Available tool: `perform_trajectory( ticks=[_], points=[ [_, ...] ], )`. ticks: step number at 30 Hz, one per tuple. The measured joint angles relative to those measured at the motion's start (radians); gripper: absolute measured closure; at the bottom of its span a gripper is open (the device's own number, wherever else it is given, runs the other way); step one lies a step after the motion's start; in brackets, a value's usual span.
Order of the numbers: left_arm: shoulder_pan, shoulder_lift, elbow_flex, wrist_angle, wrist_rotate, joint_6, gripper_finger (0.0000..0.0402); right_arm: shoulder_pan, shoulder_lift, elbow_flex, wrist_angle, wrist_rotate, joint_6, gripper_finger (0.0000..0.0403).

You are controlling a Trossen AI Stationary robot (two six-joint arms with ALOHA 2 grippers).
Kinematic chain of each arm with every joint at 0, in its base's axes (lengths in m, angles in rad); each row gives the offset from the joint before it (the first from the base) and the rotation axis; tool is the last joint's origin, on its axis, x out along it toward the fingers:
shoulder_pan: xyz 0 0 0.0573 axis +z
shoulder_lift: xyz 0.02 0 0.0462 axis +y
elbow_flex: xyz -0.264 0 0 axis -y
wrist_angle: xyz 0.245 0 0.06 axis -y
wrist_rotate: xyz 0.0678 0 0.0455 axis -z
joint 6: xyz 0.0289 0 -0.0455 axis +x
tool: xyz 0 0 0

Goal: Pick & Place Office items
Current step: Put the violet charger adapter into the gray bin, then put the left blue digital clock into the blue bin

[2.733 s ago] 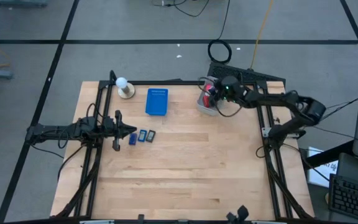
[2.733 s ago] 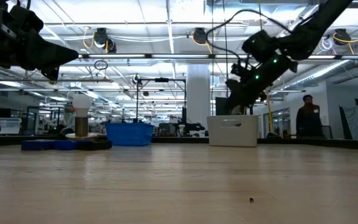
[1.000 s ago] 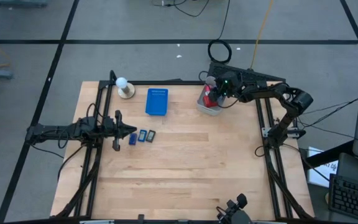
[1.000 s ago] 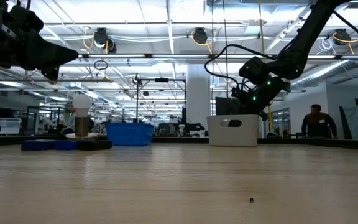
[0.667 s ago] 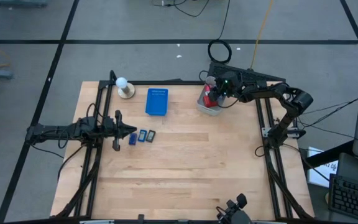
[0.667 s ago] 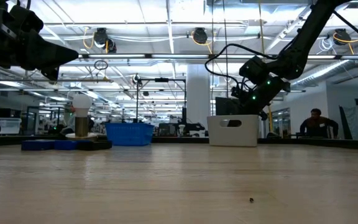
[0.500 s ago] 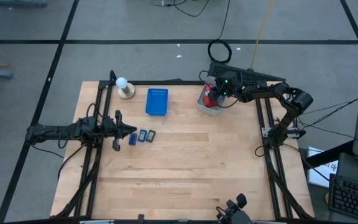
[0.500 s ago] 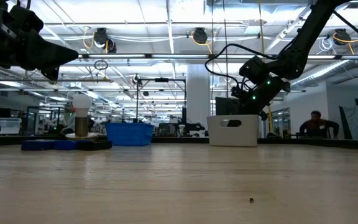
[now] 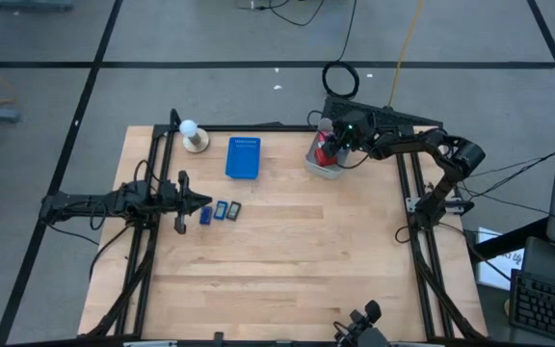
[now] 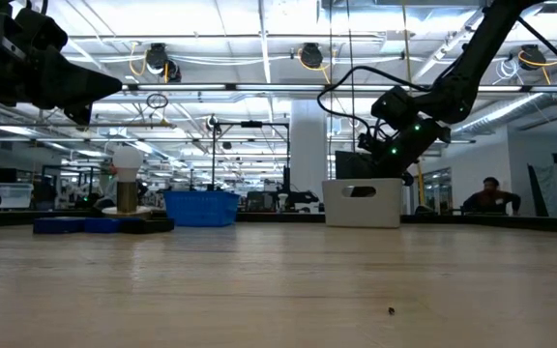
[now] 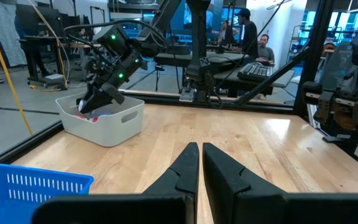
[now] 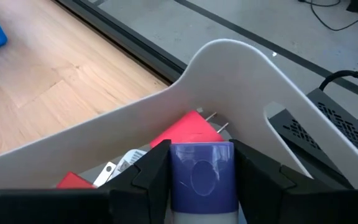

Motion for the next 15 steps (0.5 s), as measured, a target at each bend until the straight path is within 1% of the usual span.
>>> perform_trajectory(
  ticks=[3, 10, 15],
  points=[
    [0.0, 0.0, 0.0, 0.0, 0.0, 0.0, 0.038, 0.0, 0.0, 0.0, 0.0, 0.0, 0.0, 0.0247],
    [0.0, 0.0, 0.0, 0.0, 0.0, 0.0, 0.038, 0.0, 0.0, 0.0, 0.0, 0.0, 0.0, 0.0203],
    [0.0, 0.0, 0.0, 0.0, 0.0, 0.0, 0.038, 0.0, 0.0, 0.0, 0.0, 0.0, 0.0, 0.0183]
  ],
)
